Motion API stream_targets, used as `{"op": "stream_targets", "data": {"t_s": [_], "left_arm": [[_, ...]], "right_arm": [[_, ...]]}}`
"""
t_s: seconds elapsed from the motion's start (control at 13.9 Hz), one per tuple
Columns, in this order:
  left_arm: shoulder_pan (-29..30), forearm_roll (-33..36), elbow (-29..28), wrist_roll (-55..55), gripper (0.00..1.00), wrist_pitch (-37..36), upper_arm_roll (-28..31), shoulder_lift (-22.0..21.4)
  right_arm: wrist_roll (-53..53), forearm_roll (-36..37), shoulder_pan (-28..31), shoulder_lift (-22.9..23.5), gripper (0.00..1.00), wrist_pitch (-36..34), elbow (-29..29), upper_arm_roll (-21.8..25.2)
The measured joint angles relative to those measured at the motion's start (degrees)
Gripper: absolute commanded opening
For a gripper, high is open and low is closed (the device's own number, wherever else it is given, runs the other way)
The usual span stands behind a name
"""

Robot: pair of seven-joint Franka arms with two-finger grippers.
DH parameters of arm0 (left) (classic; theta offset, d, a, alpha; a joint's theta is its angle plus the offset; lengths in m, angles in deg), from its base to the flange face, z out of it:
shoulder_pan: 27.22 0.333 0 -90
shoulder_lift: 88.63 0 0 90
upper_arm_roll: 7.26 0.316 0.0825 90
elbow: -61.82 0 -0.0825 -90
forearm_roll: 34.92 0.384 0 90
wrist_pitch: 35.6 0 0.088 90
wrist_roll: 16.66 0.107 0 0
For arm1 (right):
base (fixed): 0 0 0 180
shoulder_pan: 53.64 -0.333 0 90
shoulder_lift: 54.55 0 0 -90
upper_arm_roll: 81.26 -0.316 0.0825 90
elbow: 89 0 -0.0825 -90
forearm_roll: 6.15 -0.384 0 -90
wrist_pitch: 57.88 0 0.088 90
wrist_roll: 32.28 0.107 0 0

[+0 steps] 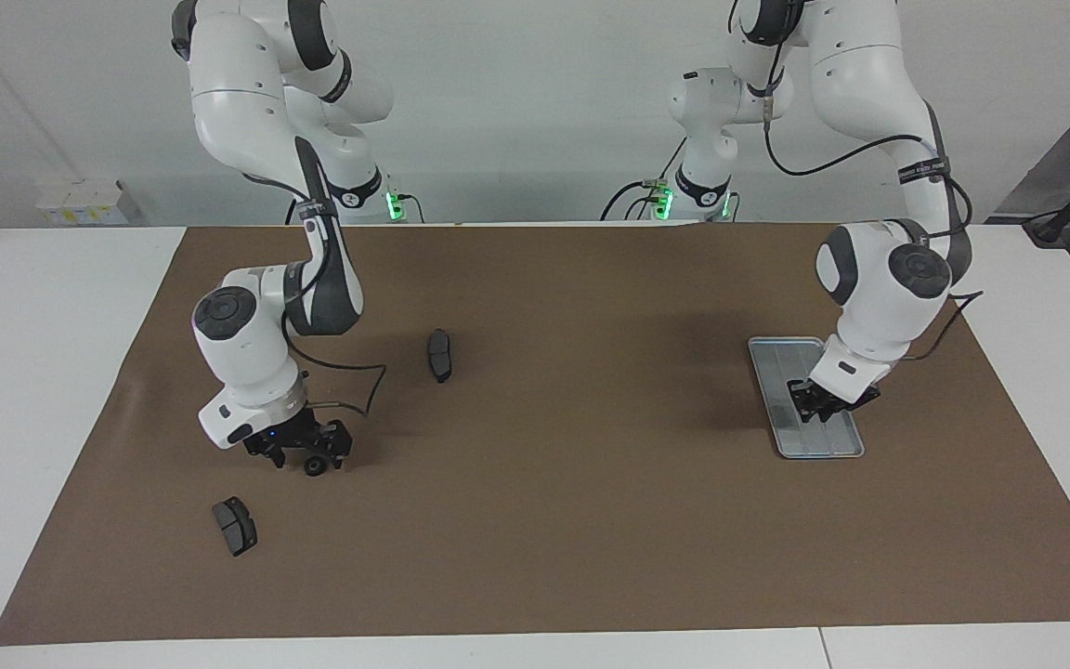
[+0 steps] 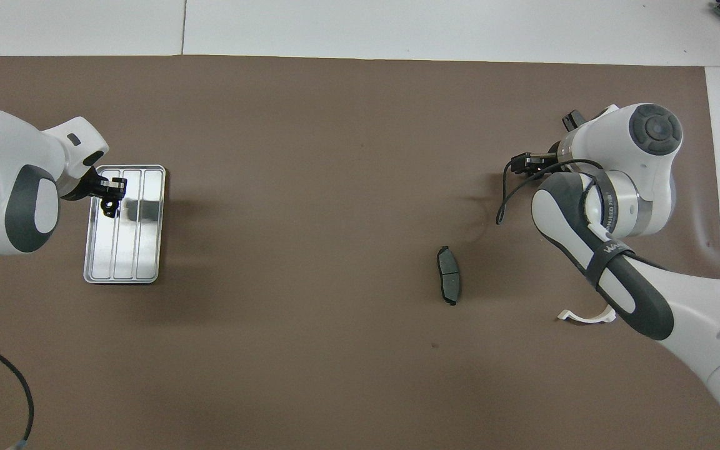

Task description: Pick bearing gear from pile to tray

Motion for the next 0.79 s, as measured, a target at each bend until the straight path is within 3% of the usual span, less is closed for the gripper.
{"op": "stream_targets", "data": {"t_s": [0.07,0.14,0.22,0.79], "left_arm": [[-0.03,0.0,-0.26,0.02,0.9,0.0,-0.33,-0.32],[-0.14,0.0,-0.32,0.0,1.0,0.0,-0.7,-0.56],[-0.33,0.0,-0.33,-0.02,1.0,0.0,-0.94,-0.77],[-0.7,-1.64,0.5,-0.19,1.0,2.78,-1.29,-1.12]], "right_arm": [[0.0,0.0,-0.03,0.02,0.48,0.0,0.06,-0.04],[0.0,0.0,-0.08,0.02,0.28,-0.01,0.15,-0.06],[0.0,0.0,-0.11,0.02,0.03,-0.01,0.3,-0.06],[-0.06,0.0,-0.31,-0.8,0.0,0.01,-1.24,-0.25]]}}
